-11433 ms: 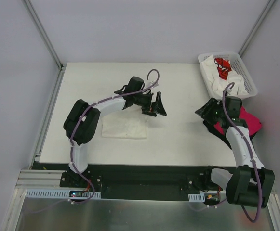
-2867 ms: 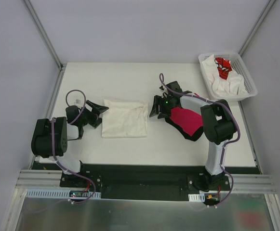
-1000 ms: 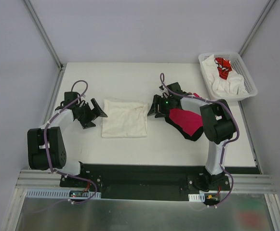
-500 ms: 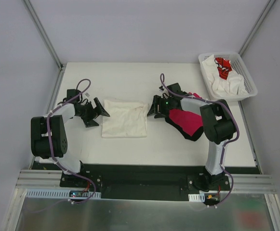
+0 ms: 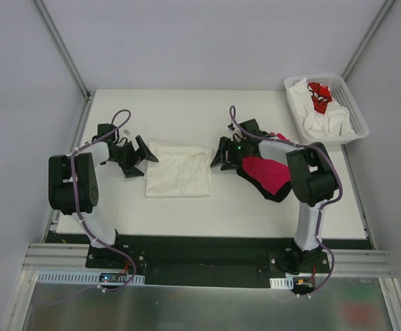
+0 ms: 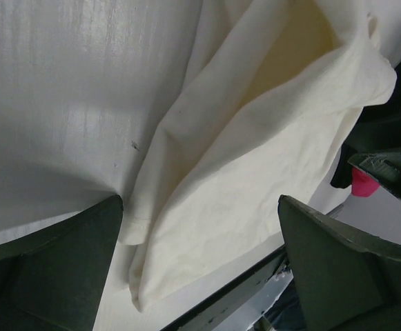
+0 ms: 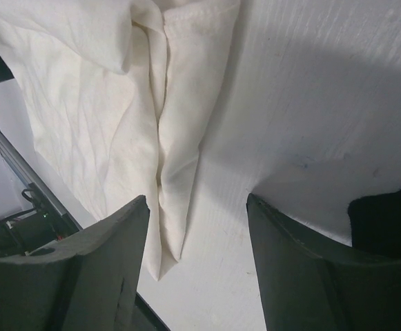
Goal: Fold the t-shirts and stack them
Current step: Put the neatly folded tshirt into the corner of the board with both arms
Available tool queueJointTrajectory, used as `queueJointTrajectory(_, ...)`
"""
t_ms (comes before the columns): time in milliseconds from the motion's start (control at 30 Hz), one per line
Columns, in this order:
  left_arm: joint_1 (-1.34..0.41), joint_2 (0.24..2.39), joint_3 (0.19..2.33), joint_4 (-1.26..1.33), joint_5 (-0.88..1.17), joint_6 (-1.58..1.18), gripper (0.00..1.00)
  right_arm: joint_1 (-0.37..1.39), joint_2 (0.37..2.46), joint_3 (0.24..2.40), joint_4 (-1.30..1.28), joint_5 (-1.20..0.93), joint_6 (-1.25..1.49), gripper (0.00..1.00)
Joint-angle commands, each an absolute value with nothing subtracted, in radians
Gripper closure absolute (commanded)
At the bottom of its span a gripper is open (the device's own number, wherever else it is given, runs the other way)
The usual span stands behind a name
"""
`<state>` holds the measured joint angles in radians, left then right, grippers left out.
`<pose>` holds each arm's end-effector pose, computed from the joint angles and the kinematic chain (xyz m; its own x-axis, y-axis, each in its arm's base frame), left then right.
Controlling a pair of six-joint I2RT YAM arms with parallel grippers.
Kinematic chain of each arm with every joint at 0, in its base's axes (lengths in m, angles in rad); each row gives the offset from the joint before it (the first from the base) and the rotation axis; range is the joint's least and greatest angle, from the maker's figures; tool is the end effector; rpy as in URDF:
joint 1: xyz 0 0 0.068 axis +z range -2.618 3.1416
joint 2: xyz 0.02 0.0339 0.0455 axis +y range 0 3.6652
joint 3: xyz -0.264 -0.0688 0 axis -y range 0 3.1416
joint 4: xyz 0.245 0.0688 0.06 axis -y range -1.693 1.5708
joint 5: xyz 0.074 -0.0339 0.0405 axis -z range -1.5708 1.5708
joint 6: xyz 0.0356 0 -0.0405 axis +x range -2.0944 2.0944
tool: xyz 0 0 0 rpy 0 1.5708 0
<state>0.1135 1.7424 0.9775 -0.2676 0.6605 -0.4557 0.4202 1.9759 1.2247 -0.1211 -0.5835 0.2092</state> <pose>0.3360 0.0163 0.1596 -0.8642 -0.4483 -0.2285 -0.1751 0.6937 -0.6986 0.3670 0.1855 0.1533 -0.8218 -0.1774 -0.5414 -0.5042 0.6688 0.5463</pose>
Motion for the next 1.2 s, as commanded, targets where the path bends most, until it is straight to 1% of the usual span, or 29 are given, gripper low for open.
queueJointTrajectory(0,0.123,1.781,1.0,-0.261,0.672,-0.443,0.05,0.407,1.997,1.249,-0.141,-0.592,0.21,0.38)
queueJointTrajectory(267,0.106,1.812,1.0,-0.241,0.706,-0.451,0.05,0.403,2.022,1.246,-0.107,-0.614,0.233,0.39)
queueJointTrajectory(533,0.048,1.821,1.002,-0.221,0.71,-0.456,0.06,0.416,2.045,1.258,-0.084,-0.618,0.261,0.39)
queueJointTrajectory(867,-0.034,1.861,1.014,-0.195,0.718,-0.469,0.06,0.488,2.066,1.266,-0.032,-0.618,0.314,0.39)
queueJointTrajectory(1167,-0.055,1.861,0.999,-0.176,0.727,-0.48,0.06,0.525,2.08,1.255,-0.005,-0.614,0.344,0.39)
